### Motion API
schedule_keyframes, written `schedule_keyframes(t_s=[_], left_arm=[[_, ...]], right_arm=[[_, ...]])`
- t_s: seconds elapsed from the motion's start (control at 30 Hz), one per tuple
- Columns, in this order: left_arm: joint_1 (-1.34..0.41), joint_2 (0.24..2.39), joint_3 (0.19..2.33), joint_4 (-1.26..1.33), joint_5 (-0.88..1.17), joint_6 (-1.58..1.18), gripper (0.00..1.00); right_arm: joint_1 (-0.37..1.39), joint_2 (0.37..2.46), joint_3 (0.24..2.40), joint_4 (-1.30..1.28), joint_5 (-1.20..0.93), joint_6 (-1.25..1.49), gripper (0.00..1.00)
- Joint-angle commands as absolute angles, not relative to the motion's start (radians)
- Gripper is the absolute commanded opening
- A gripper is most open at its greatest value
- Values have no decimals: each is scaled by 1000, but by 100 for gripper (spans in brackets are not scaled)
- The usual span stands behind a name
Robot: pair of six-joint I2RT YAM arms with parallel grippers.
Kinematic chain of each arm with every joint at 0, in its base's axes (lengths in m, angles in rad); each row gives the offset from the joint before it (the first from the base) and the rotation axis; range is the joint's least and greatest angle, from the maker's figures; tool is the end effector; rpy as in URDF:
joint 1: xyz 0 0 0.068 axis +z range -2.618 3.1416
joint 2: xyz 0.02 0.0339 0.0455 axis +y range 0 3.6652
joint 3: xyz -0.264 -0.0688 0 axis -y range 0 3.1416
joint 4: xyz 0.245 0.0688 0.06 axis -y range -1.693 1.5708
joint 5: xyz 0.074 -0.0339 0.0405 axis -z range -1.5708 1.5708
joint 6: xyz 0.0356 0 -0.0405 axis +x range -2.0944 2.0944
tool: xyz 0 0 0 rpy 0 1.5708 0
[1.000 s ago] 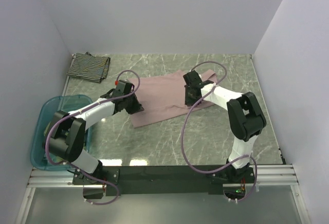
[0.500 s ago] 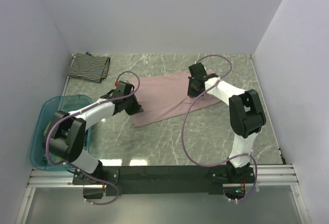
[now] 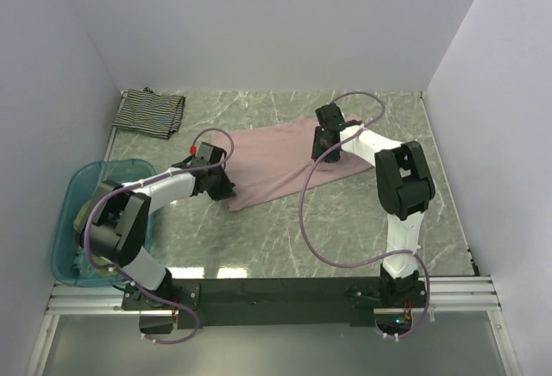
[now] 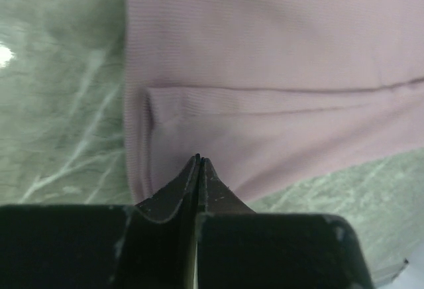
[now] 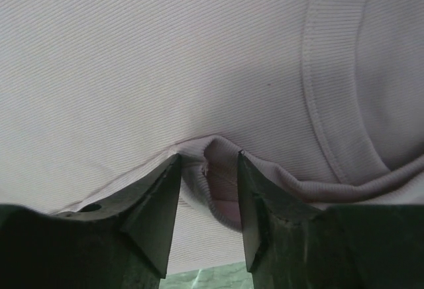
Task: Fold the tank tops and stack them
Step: Fold the tank top
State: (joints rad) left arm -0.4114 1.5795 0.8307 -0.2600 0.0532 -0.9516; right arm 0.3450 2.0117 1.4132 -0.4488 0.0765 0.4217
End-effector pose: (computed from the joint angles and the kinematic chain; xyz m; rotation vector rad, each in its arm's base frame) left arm 0.2751 -0.1221 0.1620 -0.6968 2.5941 -0.5439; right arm 0.3996 0.1407 0.1690 0.1274 2.6202 0.1697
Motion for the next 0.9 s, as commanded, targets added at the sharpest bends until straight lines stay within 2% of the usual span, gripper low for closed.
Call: schedule_keyframes(t_s=[0.0, 0.33, 0.47, 0.67, 0.87], left_arm=[[-393, 1582, 836, -282, -41, -982, 6], [-365, 1601, 868, -364, -150, -1008, 11], [-321, 1601, 845, -356, -144, -1022, 11], [-304, 1586, 882, -374, -155, -1005, 11], [-331, 1459, 922, -368, -152, -931, 12]], right_arm=[[339, 1945, 1408, -434, 138, 416, 49], [339, 1718, 1273, -414, 213, 478, 50], [342, 1658, 1191, -384, 173, 486, 50], [356, 1698, 1108, -328, 117, 492, 48], [333, 1781, 1112, -299, 89, 492, 47]])
